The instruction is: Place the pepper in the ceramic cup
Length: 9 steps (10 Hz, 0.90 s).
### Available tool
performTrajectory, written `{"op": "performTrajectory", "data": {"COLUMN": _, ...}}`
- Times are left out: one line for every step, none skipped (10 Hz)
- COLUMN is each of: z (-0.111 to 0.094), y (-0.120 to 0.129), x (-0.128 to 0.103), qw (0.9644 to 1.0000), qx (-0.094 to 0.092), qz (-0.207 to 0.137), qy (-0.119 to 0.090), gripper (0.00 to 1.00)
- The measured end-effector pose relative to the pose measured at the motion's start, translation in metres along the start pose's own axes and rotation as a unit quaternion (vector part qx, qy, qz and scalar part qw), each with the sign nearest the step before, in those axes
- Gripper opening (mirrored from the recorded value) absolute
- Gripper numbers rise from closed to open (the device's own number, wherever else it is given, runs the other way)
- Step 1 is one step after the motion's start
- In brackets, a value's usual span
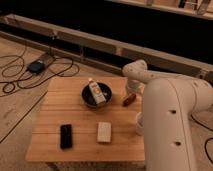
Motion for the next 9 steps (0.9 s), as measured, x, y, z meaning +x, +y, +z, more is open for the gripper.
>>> {"op": "performTrajectory", "data": {"z": 0.000, "y": -0.005, "x": 0.003, "qw": 1.0000, "qx": 0.001, "qz": 0.007, "qy": 0.002, "gripper": 0.80}}
{"op": "performTrajectory", "data": {"z": -0.001, "y": -0.011, "x": 0.006, "qw": 0.9999, "qx": 0.002, "qz": 0.013, "qy": 0.004, "gripper": 0.80}}
{"op": "performTrajectory", "data": {"z": -0.001, "y": -0.015, "x": 0.008, "qw": 0.9998, "qx": 0.004, "qz": 0.018, "qy": 0.005, "gripper": 0.80}}
{"op": "performTrajectory", "data": {"z": -0.002, "y": -0.019, "x": 0.012, "qw": 0.9997, "qx": 0.005, "qz": 0.023, "qy": 0.007, "gripper": 0.80}}
{"op": "performTrajectory", "data": {"z": -0.003, "y": -0.020, "x": 0.013, "qw": 0.9997, "qx": 0.005, "qz": 0.023, "qy": 0.008, "gripper": 0.80}}
{"op": "performTrajectory", "data": {"z": -0.003, "y": -0.018, "x": 0.014, "qw": 0.9997, "qx": 0.003, "qz": 0.022, "qy": 0.009, "gripper": 0.80}}
{"op": "performTrajectory", "data": {"z": -0.002, "y": -0.013, "x": 0.015, "qw": 0.9998, "qx": -0.001, "qz": 0.018, "qy": 0.010, "gripper": 0.80}}
{"op": "performTrajectory", "data": {"z": -0.001, "y": -0.006, "x": 0.015, "qw": 0.9999, "qx": -0.005, "qz": 0.010, "qy": 0.012, "gripper": 0.80}}
{"op": "performTrajectory", "data": {"z": 0.001, "y": -0.003, "x": 0.016, "qw": 0.9998, "qx": -0.008, "qz": 0.007, "qy": 0.014, "gripper": 0.80}}
